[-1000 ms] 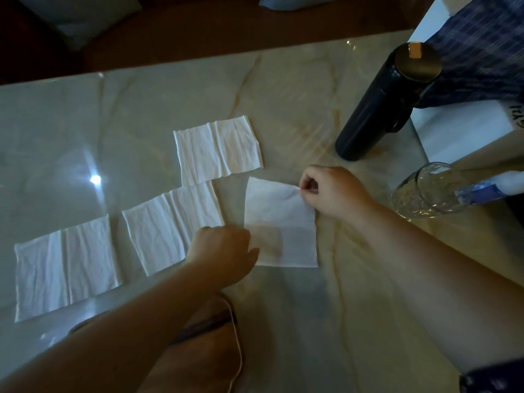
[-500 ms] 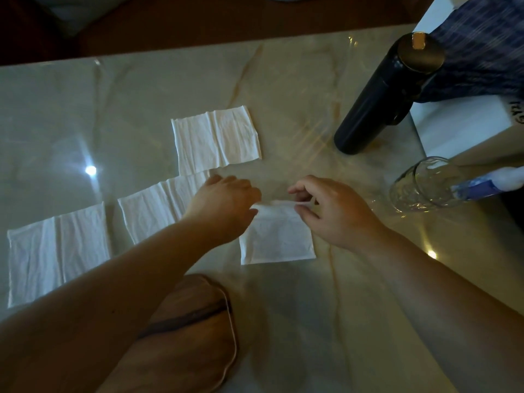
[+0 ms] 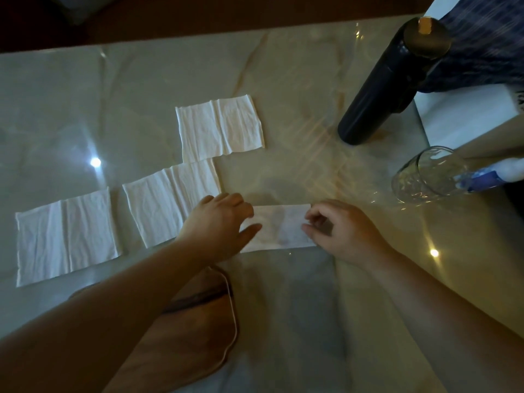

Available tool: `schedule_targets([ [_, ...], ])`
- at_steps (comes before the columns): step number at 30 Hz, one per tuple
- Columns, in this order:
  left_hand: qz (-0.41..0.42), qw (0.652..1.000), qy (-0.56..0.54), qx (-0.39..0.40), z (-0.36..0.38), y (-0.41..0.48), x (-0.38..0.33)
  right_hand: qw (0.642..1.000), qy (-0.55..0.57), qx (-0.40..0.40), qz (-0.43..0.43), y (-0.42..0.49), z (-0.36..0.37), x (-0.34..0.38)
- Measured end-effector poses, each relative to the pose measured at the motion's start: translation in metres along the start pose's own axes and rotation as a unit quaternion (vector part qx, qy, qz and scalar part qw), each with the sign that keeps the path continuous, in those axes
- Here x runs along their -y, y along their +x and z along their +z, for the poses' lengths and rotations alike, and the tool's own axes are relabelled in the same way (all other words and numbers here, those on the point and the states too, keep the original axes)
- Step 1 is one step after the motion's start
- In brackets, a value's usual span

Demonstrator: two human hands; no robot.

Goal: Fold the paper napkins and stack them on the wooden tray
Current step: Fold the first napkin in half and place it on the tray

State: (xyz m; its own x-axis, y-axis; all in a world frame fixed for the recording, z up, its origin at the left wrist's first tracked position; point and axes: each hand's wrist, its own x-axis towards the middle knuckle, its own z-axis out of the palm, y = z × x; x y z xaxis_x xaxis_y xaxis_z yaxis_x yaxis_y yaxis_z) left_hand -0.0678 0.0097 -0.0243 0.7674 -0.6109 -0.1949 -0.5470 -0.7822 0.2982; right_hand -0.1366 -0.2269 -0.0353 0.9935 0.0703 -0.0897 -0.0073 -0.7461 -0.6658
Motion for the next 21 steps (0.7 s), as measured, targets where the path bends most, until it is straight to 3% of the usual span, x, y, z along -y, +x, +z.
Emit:
schedule_targets([
  [4,-0.027,1.0,0.01,-0.006,0.002,0.012,0.004,0.998,-0.055,-0.016,0.027,0.019,-0.001,-0.006],
  [9,-0.063,0.997,0.05,0.019,0.008,0.019,0.002,0.991,-0.124,0.02,0.047,0.034,0.004,-0.008],
  [14,-0.06,0.996,0.06,0.006,0.005,0.015,-0.003,0.995,-0.084,0.028,0.047,0.029,0.003,0.0],
  [17,-0.082,0.994,-0.064,-0.027,-0.005,0.001,-0.007,0.996,0.02,0.03,0.084,0.02,-0.005,0.013],
  [21,-0.183,0.949,-0.255,-0.032,-0.025,-0.032,-0.008,0.986,0.132,0.033,0.094,0.009,-0.006,0.036],
])
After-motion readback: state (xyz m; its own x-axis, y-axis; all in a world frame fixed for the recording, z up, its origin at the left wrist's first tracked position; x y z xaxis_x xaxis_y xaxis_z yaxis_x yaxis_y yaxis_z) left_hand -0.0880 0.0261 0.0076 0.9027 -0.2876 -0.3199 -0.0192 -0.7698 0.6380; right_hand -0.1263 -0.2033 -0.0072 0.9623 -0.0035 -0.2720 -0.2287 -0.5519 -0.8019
